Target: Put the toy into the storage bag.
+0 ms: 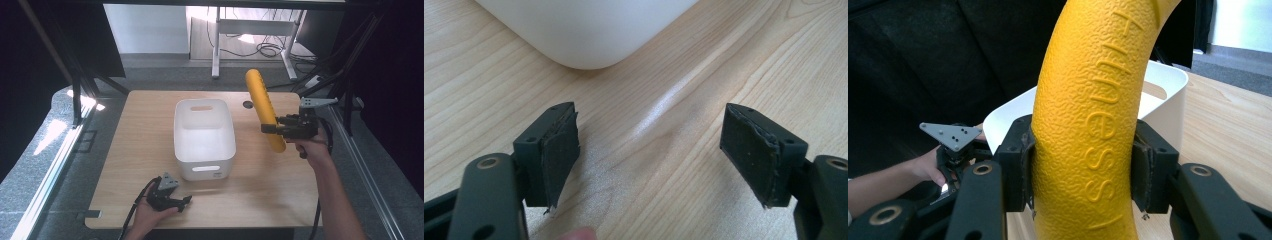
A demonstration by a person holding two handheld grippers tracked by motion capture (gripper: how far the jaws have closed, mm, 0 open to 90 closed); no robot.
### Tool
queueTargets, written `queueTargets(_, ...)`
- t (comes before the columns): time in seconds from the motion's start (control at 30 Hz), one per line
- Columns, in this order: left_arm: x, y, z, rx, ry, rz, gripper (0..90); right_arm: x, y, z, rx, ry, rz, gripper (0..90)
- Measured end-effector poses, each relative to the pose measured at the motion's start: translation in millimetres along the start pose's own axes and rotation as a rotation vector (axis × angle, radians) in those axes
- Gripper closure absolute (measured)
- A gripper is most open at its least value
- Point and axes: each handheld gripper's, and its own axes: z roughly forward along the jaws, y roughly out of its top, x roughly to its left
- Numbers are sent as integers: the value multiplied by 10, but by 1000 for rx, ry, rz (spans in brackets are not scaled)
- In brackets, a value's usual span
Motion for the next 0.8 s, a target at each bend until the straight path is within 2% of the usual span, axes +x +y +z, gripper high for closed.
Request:
queueTargets(0.6, -1, 1, -2, -1, -1, 1, 238, 210, 148, 44, -33, 30, -42, 513)
queueTargets(0.8, -2, 0, 4, -1, -2, 1, 238, 290, 190, 66, -43, 25, -64, 513)
